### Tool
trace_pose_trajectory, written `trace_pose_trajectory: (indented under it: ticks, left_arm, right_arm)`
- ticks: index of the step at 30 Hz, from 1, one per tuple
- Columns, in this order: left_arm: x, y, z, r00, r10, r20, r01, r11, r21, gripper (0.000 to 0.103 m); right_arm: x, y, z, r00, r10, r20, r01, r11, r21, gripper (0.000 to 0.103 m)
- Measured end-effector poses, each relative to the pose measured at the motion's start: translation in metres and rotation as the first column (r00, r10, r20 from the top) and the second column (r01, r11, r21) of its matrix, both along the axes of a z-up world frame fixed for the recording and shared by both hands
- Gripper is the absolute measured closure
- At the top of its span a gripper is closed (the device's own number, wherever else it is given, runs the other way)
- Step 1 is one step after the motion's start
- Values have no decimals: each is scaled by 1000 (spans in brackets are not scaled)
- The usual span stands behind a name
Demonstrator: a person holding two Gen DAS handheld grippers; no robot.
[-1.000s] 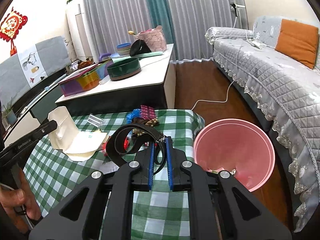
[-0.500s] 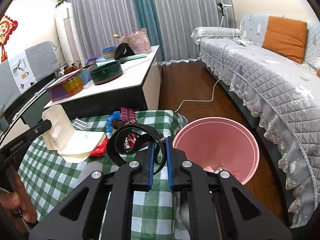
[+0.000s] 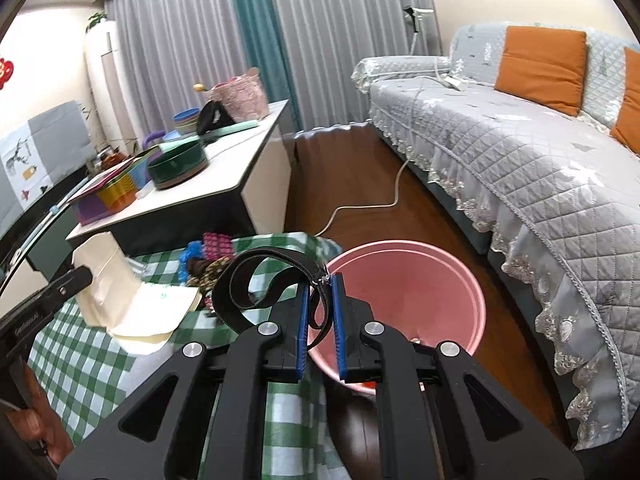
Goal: Collect trash
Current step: 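Carry both held items over the pink bin and open both tools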
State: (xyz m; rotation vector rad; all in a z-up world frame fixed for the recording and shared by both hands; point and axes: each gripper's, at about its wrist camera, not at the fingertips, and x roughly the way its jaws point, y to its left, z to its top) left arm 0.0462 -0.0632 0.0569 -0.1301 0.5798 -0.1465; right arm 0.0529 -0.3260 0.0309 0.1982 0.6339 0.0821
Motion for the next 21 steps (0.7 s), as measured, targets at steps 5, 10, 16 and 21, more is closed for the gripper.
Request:
trace_pose_trajectory:
  ticks: [5,10,16,21]
  left_arm:
    - [4,-21,4,999,-44,7,44,999,14,95]
    - [15,-46,5,996,-91,9,91,995,27,95]
    - [36,-74,4,991,-131,8,131,991,27,95]
    - [52,-98,2,986,-165,10,165,986,29,95]
  right_arm:
    - [6,-23,-3,998,-57,-7,57,998,12,91]
    - [11,-43,-7,994,-104,-20,104,994,29,91]
    - [18,-58,-10,990,-135,-26,136,990,38,91]
    - [25,-67,-12,987,-155,-30,156,987,34,91]
